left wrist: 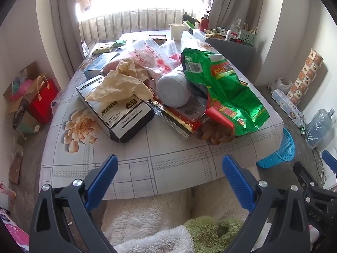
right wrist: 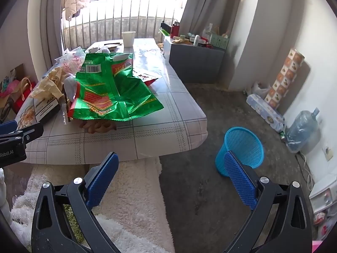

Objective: Collect trash

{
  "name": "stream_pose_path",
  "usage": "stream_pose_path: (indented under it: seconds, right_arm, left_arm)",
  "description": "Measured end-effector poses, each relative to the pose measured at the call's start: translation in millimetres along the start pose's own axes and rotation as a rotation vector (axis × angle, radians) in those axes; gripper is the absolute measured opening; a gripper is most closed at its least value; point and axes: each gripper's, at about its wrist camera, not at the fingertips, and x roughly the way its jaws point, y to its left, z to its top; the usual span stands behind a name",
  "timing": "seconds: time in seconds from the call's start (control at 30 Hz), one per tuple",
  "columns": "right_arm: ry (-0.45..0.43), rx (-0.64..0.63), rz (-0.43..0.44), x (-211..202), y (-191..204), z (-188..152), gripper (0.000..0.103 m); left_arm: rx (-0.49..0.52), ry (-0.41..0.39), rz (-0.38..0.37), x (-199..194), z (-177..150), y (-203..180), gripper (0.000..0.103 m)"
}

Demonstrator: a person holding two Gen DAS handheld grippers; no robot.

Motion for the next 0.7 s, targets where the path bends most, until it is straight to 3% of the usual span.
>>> stream_pose_path:
  seconds: [0.7]
  right_arm:
    - [0.004,0.005,-0.002,4.2,-4.1,-0.3,0.096]
  left_arm:
    - [-0.003,0.016,-0.001,3.2,-6.1,5.2,0.097]
